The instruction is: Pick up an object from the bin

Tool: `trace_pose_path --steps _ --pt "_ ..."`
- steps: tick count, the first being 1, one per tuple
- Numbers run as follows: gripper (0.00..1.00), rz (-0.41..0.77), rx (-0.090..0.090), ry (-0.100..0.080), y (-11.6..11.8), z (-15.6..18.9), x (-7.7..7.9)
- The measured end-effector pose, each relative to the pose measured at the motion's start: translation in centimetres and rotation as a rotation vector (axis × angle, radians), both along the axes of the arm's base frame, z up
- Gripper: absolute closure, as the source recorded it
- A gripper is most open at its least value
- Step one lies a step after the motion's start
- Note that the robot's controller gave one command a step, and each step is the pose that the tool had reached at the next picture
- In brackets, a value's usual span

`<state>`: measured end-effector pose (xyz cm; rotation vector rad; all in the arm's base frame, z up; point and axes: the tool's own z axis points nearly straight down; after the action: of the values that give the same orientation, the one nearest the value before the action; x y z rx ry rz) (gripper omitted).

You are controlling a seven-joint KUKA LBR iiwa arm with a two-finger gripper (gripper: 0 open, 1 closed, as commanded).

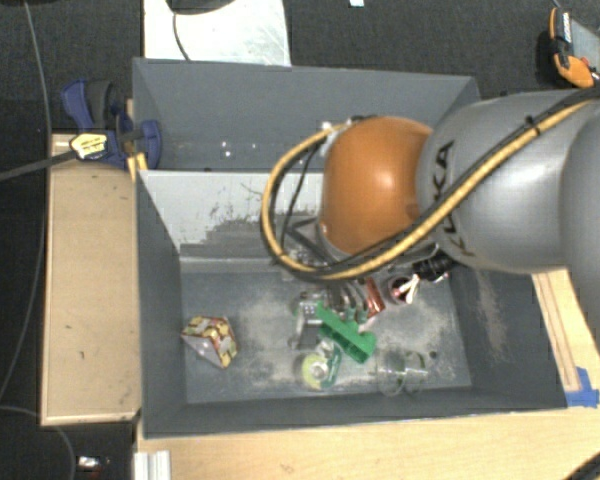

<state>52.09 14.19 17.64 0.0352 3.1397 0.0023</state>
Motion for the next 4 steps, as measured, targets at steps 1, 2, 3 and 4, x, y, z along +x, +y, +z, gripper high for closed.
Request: trace_pose_path --steps 1,2,3,4 --pt "0.00 -0.001 0.000 0.000 0.0 0.0 0.0" --pt "1.00 0.014 0.001 -0.001 0.5 -8.0 -2.0" --pt "1.00 0.011 0.001 -0.001 0.5 -8.0 -2.0" --pt "1.00 -0.040 0.003 -0.004 -1.4 -7.9 -1.3"
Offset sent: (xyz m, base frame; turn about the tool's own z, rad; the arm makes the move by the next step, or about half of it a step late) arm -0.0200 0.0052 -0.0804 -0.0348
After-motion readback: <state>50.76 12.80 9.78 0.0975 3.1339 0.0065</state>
